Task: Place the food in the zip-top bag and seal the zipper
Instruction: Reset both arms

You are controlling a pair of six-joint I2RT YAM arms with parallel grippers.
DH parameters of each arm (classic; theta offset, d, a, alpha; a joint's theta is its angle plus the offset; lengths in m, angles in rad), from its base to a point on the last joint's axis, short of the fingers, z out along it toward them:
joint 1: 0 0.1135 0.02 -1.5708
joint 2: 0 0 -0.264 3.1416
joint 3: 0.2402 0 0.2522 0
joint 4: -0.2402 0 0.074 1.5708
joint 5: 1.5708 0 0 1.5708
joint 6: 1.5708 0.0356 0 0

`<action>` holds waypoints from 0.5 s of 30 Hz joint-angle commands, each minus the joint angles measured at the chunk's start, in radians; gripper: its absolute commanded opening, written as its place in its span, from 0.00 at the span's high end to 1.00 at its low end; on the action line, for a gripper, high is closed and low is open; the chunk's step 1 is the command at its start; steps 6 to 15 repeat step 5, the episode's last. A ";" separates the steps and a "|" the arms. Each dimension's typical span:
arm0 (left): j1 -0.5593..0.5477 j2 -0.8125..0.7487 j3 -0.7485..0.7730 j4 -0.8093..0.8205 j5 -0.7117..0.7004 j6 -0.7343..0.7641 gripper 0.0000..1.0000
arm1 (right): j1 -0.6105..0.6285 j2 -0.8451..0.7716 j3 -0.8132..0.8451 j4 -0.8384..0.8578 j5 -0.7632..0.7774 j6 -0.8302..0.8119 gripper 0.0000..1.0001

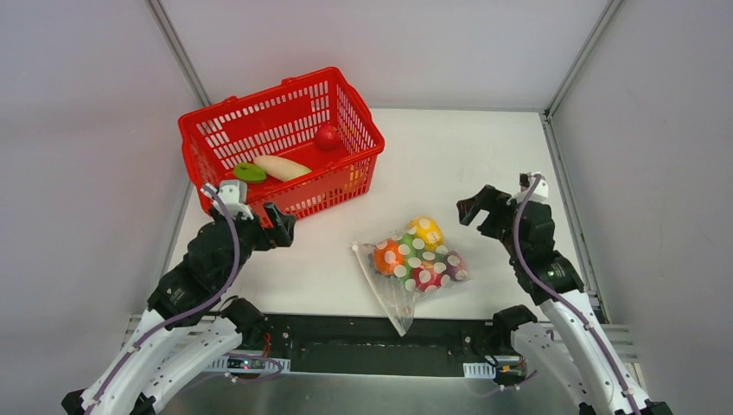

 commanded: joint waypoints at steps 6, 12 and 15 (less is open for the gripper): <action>0.004 0.017 0.026 0.004 -0.013 -0.005 0.01 | -0.004 -0.028 -0.002 0.045 -0.010 -0.008 0.00; 0.004 0.017 0.026 0.004 -0.013 -0.005 0.01 | -0.004 -0.028 -0.002 0.045 -0.010 -0.008 0.00; 0.004 0.017 0.026 0.004 -0.013 -0.005 0.01 | -0.004 -0.028 -0.002 0.045 -0.010 -0.008 0.00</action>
